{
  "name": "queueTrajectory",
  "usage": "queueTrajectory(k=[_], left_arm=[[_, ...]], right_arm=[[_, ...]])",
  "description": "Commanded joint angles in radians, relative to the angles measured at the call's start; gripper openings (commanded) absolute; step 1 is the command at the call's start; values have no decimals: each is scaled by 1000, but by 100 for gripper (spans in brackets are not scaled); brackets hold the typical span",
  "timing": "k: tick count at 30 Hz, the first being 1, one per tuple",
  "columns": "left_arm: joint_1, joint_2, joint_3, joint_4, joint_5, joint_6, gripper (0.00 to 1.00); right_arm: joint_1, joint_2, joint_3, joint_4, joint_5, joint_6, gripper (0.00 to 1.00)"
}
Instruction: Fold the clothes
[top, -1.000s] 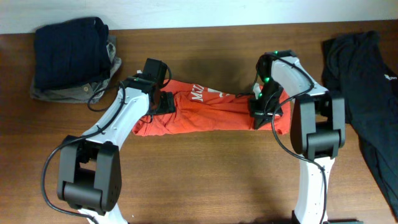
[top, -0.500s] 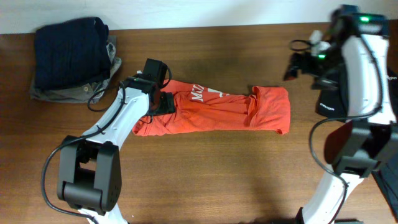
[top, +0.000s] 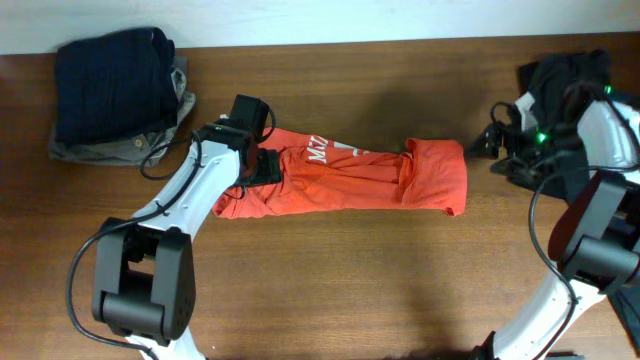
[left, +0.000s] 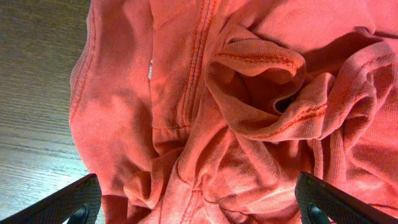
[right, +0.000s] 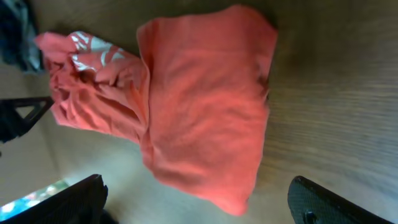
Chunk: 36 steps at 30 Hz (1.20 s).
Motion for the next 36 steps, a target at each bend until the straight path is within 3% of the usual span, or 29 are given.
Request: queueTrajectory(k=[1, 8, 19, 25, 28, 29, 31, 36], left_arm=[[2, -9, -2, -2, 7, 9, 99], [2, -9, -2, -2, 7, 9, 99], [2, -9, -2, -2, 7, 8, 99], [2, -9, -2, -3, 7, 9, 99], [2, -9, -2, -4, 7, 9, 99], [2, -9, -2, -5, 7, 9, 99], [2, -9, -2, -5, 7, 9, 99], [2, -9, -2, -5, 6, 9, 99]], right_arm=[[-19, 7, -90, 68, -117, -78, 97], [-20, 7, -250, 269, -119, -24, 98], [9, 7, -380, 414, -155, -24, 99], [47, 7, -416, 507, -154, 91, 95], [59, 7, -416, 511, -153, 104, 81], [60, 7, -416, 510, -148, 104, 65], [60, 7, -416, 509, -125, 107, 43], [56, 7, -411, 513, -62, 167, 11]])
